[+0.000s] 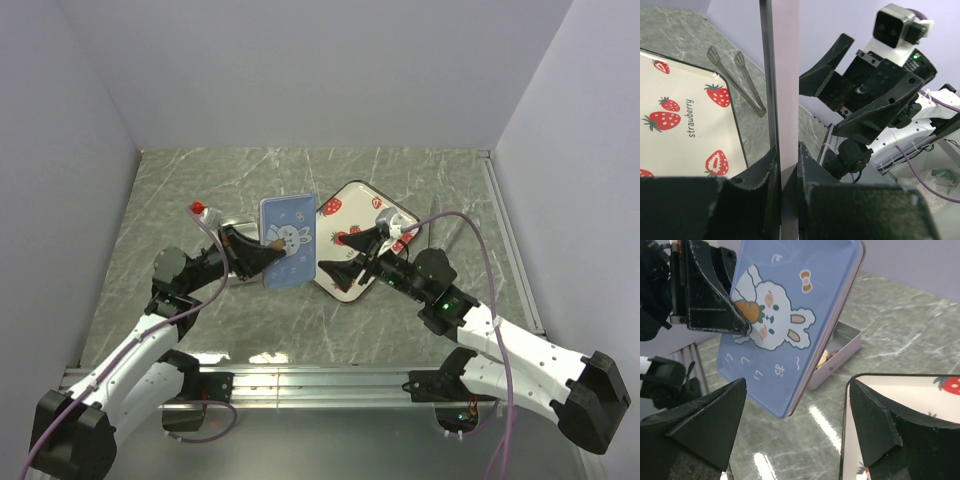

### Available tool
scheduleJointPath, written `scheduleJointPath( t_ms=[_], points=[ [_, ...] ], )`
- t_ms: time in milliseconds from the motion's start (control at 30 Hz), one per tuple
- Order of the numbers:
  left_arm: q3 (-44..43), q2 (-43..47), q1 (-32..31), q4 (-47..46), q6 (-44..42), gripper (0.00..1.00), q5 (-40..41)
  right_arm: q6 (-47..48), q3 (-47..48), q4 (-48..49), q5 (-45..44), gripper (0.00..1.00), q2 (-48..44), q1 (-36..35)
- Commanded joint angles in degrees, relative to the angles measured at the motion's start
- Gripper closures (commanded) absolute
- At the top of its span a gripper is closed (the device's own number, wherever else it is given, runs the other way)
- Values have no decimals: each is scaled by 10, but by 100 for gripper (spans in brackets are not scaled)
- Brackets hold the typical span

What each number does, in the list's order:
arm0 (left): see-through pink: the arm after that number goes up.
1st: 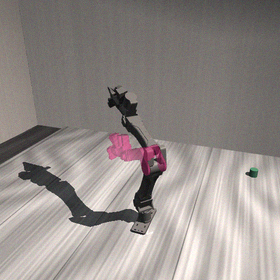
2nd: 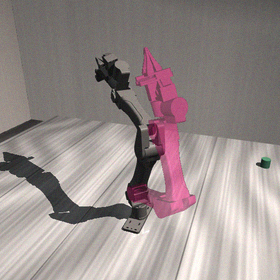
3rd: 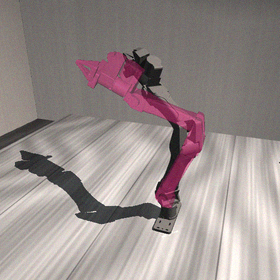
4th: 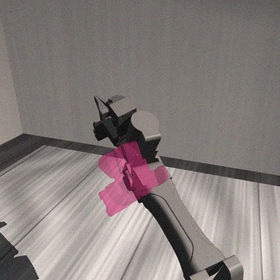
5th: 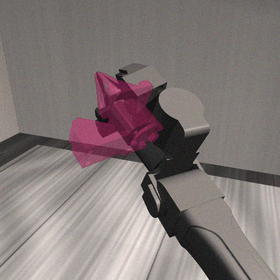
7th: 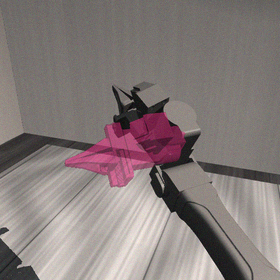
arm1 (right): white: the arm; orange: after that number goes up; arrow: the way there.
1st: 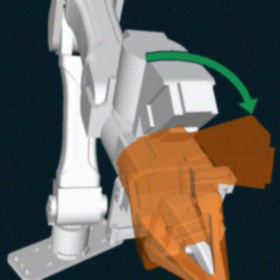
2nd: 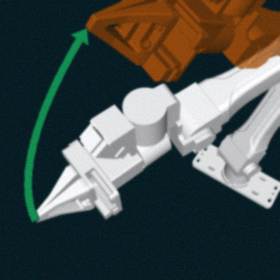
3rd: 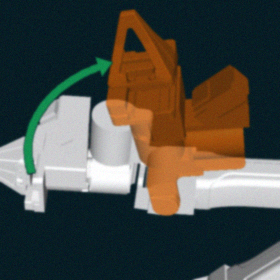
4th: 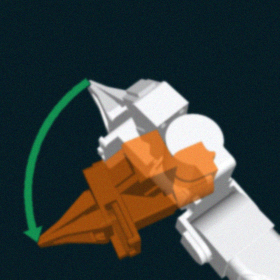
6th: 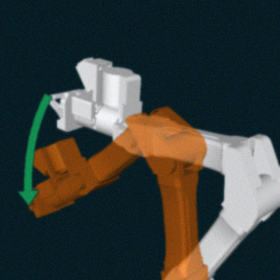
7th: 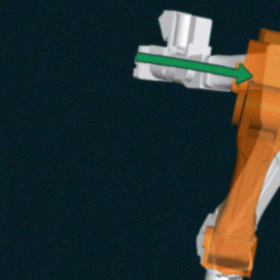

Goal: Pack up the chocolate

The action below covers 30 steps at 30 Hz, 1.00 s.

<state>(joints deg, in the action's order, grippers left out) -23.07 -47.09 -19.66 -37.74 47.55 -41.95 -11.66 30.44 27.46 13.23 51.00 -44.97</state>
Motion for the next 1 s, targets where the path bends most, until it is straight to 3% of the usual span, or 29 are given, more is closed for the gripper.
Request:
scheduleJointPath(
  t_ms=[0, 300, 533, 967],
  points=[
    [7, 23, 8, -51, 26, 99, -19, -25, 18, 41, 49, 9, 10, 8],
    [37, 17, 29, -94, 72, 99, -24, -32, 22, 101, 131, 3, 74, 18],
    [50, -11, 34, -154, 108, 99, -45, -31, 23, 116, 123, 2, 99, 21],
    [59, -3, 35, -173, 121, 99, -49, -71, 33, 214, 171, 10, 171, 30]
  ],
)
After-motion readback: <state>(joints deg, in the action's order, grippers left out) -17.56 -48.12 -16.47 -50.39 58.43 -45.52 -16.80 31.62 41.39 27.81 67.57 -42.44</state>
